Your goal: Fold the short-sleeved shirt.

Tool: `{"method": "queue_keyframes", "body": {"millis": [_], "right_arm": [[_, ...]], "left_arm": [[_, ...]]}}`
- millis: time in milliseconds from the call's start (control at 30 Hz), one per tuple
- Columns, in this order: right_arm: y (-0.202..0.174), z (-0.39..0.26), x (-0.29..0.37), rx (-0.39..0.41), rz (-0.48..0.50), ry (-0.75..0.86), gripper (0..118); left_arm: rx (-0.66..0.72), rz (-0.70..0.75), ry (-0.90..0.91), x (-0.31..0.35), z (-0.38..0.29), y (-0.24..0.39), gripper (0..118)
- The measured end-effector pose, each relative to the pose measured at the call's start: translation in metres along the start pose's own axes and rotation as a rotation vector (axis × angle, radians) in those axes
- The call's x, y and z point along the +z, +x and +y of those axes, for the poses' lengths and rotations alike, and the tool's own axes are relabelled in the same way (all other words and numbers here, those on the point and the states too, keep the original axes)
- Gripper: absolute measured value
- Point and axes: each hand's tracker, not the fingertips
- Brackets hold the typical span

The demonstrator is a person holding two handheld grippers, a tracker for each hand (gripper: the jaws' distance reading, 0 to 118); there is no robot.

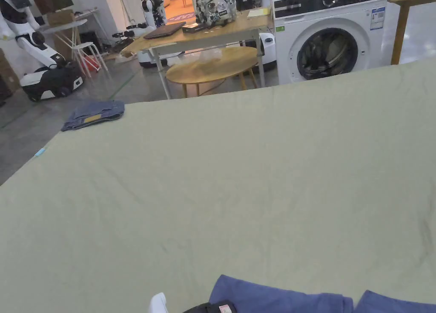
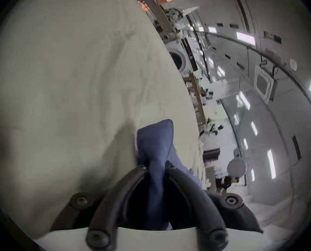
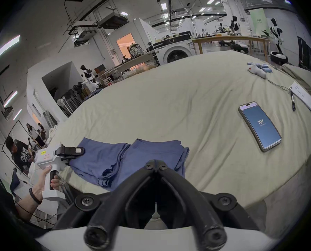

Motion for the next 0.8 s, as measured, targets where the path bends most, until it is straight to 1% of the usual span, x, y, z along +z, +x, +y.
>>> {"method": "queue_keyframes", "body": {"millis": [67,100,133,167,200,267,333,400,467,500,600,633,667,700,733,800], "right_arm": [[0.001,0.0,0.001,0.005,-0.007,0.001,0],[0.001,0.001,0.001,0.006,-0.008,0.0,0],[0.001,0.001,0.001,0.006,-0.008,-0.002,0],[0.002,0.002,0.001,0.006,-0.009,-0.001,0],[0.003,0.002,0.001,0.005,-0.009,0.0,0],[0.004,0.003,0.001,0.002,-0.007,0.002,0],[0.004,0.004,-0.002,-0.002,-0.006,0.003,0],[0.002,0.005,-0.003,-0.004,-0.007,0.008,0],[-0.001,0.006,-0.002,-0.007,0.001,0.011,0],[-0.003,0.006,0.0,-0.005,0.007,0.014,0],[-0.008,0.004,0.008,0.012,0.009,0.022,0],[-0.009,0.002,0.01,0.013,0.003,0.025,0],[-0.008,0.0,0.012,0.01,0.001,0.026,0],[-0.007,-0.002,0.013,0.0,0.0,0.025,0],[0.001,-0.006,0.012,-0.013,-0.002,0.023,0],[0.008,-0.013,0.012,-0.036,-0.01,0.014,0]], "left_arm": [[0.049,-0.073,0.056,0.016,0.004,0.004,5],[0.036,-0.056,0.068,0.026,0.005,0.016,5],[-0.011,0.003,0.091,0.037,0.008,0.028,5],[-0.1,0.094,0.117,0.051,0.012,0.042,5],[-0.18,0.125,0.137,0.062,0.014,0.055,5],[-0.264,0.149,0.175,0.08,0.016,0.08,5],[-0.338,0.143,0.176,0.079,0.006,0.106,5],[-0.412,0.147,0.151,0.059,-0.004,0.117,5],[-0.449,0.084,0.044,0.022,-0.025,0.131,5],[-0.468,0.08,-0.019,0.0,-0.036,0.138,5],[-0.548,0.147,-0.203,-0.063,-0.064,0.146,5],[-0.564,0.147,-0.248,-0.079,-0.071,0.142,8],[-0.545,0.095,-0.269,-0.089,-0.077,0.142,17],[-0.538,0.058,-0.296,-0.093,-0.079,0.142,42],[-0.509,-0.016,-0.293,-0.094,-0.081,0.143,52],[-0.461,-0.111,-0.253,-0.089,-0.081,0.145,50]]}}
